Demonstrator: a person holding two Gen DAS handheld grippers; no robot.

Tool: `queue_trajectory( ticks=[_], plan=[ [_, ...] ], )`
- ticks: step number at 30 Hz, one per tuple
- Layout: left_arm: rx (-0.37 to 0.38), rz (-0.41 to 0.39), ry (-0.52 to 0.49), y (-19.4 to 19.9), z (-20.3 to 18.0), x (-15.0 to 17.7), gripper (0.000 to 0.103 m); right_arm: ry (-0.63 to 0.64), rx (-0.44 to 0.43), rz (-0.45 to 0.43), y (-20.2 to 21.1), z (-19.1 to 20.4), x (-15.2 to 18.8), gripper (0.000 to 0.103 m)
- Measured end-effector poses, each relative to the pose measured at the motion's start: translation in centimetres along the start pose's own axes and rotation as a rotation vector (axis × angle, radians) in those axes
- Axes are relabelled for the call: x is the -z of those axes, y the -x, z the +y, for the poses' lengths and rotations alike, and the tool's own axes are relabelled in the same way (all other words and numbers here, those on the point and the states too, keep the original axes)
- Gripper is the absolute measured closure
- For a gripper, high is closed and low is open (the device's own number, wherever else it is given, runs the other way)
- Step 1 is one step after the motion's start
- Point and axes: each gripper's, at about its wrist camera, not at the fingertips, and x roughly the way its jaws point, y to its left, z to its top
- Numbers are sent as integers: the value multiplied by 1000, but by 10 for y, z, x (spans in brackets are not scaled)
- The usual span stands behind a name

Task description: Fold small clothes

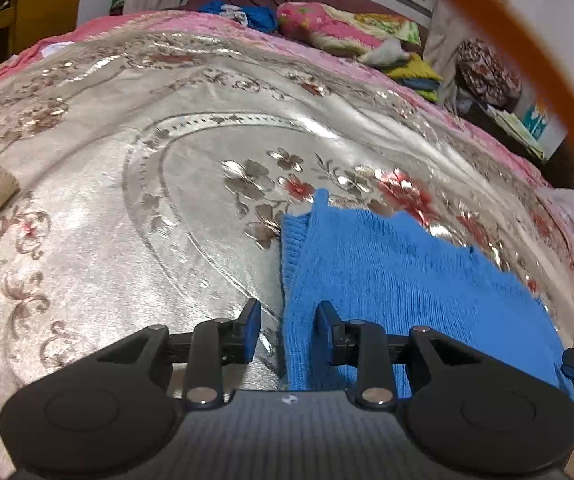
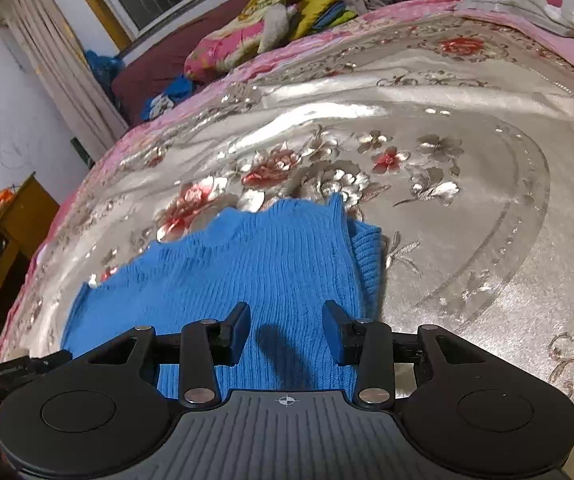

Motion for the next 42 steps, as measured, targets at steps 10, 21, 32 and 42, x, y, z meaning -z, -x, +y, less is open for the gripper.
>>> queue_trajectory(
  ticks=[10,21,32,42],
  plan=[
    [45,15,-8,22,4,18,62,34,111,29,-5,-12,11,63],
    [44,48,-45,28,5,35,58,16,132,14,5,-14,13,63],
    [4,60,-97,56,-6,48,57,71,177,47,12,-2,26,64],
    [14,40,-135,119,-24,69,57,49,130,7,80,0,33,64]
  ],
)
